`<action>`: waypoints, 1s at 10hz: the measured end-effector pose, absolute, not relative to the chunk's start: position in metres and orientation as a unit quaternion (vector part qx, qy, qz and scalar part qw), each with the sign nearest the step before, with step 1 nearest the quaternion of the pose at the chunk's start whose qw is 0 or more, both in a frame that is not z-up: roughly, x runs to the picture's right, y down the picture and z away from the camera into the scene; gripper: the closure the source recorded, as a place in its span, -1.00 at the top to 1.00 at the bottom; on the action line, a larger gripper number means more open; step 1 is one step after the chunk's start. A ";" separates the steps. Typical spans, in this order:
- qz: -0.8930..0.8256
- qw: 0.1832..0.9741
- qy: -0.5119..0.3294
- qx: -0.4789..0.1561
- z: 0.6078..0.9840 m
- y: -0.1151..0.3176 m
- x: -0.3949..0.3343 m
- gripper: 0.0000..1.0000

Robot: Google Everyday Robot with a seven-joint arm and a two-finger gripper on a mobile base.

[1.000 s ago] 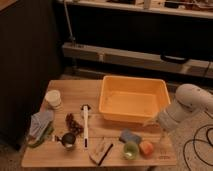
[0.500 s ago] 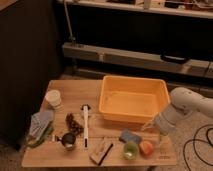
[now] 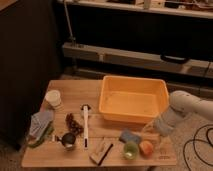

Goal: Place apple in table surface

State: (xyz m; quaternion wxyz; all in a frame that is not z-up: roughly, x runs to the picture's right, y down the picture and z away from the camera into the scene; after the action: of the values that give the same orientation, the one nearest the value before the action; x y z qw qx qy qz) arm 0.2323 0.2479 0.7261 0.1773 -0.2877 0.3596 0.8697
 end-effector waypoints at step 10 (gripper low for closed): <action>0.866 0.179 0.370 -0.285 0.750 0.266 0.226 0.30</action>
State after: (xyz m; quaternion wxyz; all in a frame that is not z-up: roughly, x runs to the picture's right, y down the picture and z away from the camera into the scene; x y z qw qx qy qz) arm 0.2255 0.2655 0.7499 0.1787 -0.2849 0.3698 0.8661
